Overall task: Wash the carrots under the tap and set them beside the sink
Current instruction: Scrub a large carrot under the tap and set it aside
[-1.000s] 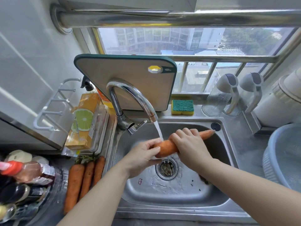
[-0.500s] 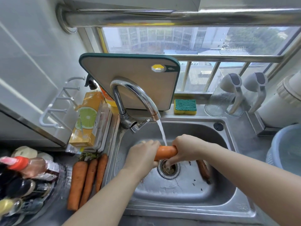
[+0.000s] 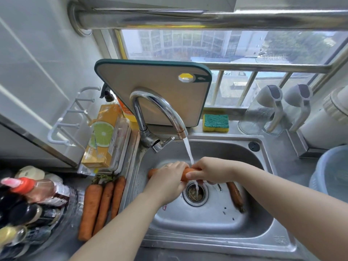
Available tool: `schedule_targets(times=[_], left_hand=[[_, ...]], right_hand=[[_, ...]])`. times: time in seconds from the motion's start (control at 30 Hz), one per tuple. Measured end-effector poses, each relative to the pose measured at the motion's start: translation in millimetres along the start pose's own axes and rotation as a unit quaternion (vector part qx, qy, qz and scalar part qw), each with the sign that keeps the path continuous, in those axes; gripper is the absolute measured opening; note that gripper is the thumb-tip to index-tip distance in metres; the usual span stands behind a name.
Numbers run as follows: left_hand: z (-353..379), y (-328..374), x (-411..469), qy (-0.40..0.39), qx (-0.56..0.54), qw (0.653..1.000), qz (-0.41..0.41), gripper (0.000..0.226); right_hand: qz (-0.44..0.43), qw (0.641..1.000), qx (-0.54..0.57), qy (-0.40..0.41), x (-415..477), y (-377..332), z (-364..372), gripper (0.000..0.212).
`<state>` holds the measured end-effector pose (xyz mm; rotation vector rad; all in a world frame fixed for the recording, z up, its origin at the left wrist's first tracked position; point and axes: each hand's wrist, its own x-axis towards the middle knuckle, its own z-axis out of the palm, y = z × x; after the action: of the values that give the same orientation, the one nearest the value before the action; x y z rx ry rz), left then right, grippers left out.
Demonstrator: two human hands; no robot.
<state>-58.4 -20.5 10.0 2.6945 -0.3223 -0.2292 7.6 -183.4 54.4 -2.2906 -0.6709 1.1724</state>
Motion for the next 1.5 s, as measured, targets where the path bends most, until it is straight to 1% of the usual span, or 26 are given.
schedule_targets(times=[0.1,0.17,0.23,0.33,0.37,0.43,0.5,0.53,0.6,0.63,0.7,0.73,0.77,0.8,0.83,0.9,0.97,1.03,1.1,1.17,1.2,1.27,1.3,1.4,1.47,1.5], left_hand=[[1,-6,3,0.007,-0.007,1.000,0.004,0.033],[0,-3,7,0.004,0.003,1.000,-0.014,0.033],[-1,6,11,0.002,-0.006,0.999,-0.048,0.035],[-3,19,17,0.015,-0.032,0.996,-0.087,0.041],[-3,24,18,0.022,-0.044,0.995,-0.090,0.041],[-1,31,18,0.027,-0.088,0.991,-0.096,0.043],[3,31,18,0.008,-0.176,0.977,-0.117,0.049],[4,30,18,-0.010,-0.242,0.959,-0.143,0.052],[3,25,19,-0.047,-0.373,0.900,-0.221,0.055],[-1,22,18,-0.060,-0.423,0.867,-0.256,0.056],[-9,20,16,-0.088,-0.492,0.815,-0.292,0.056],[-11,20,15,-0.103,-0.500,0.806,-0.300,0.057],[-13,21,13,-0.113,-0.485,0.811,-0.307,0.058],[-14,23,12,-0.117,-0.453,0.827,-0.311,0.060],[-13,24,11,-0.119,-0.417,0.845,-0.312,0.061],[-12,27,10,-0.124,-0.359,0.874,-0.303,0.060],[-11,28,9,-0.132,-0.331,0.889,-0.287,0.060],[-9,27,8,-0.130,-0.314,0.899,-0.275,0.062],[-7,24,8,-0.111,-0.299,0.911,-0.262,0.062],[-6,22,8,-0.086,-0.282,0.925,-0.239,0.057],[-7,22,7,-0.078,-0.271,0.933,-0.223,0.055],[-6,23,5,-0.068,-0.243,0.949,-0.189,0.046],[-7,25,4,-0.064,-0.232,0.955,-0.173,0.041],[-6,29,1,-0.053,-0.203,0.969,-0.129,0.031],[-4,29,1,-0.045,-0.179,0.976,-0.117,0.024],[-4,28,1,-0.040,-0.170,0.977,-0.121,0.023]], right_hand=[[-0.015,0.989,0.143,0.027,-6,3,-5,0.018],[-0.017,0.967,0.238,0.091,-6,7,-4,0.013],[0.012,0.922,0.332,0.200,1,10,1,0.020],[0.073,0.817,0.468,0.329,19,13,16,0.026],[0.085,0.792,0.483,0.363,25,13,22,0.024],[0.094,0.779,0.463,0.412,31,10,32,0.023],[0.069,0.774,0.473,0.415,34,8,38,0.023],[0.049,0.771,0.497,0.396,35,7,39,0.021],[-0.009,0.761,0.567,0.317,33,3,40,0.007],[-0.039,0.755,0.595,0.271,32,2,41,0.005],[-0.071,0.743,0.629,0.218,34,2,47,0.025],[-0.066,0.741,0.632,0.217,35,2,50,0.034],[-0.047,0.746,0.624,0.230,38,2,54,0.044],[-0.020,0.757,0.603,0.251,41,2,57,0.055],[0.006,0.769,0.577,0.275,44,1,60,0.058],[0.045,0.770,0.549,0.323,46,-3,65,0.047],[0.067,0.763,0.544,0.342,47,-2,65,0.030],[0.049,0.755,0.570,0.319,43,1,63,0.017],[-0.015,0.744,0.615,0.258,35,4,59,0.005],[-0.064,0.753,0.613,0.229,27,5,59,0.019],[-0.064,0.762,0.601,0.232,25,5,60,0.033],[-0.005,0.780,0.561,0.277,24,5,58,0.066],[0.020,0.789,0.533,0.305,25,4,58,0.068],[0.055,0.800,0.463,0.378,25,3,51,0.041],[0.080,0.788,0.473,0.387,24,2,47,0.027],[0.083,0.774,0.503,0.374,23,2,45,0.025]])
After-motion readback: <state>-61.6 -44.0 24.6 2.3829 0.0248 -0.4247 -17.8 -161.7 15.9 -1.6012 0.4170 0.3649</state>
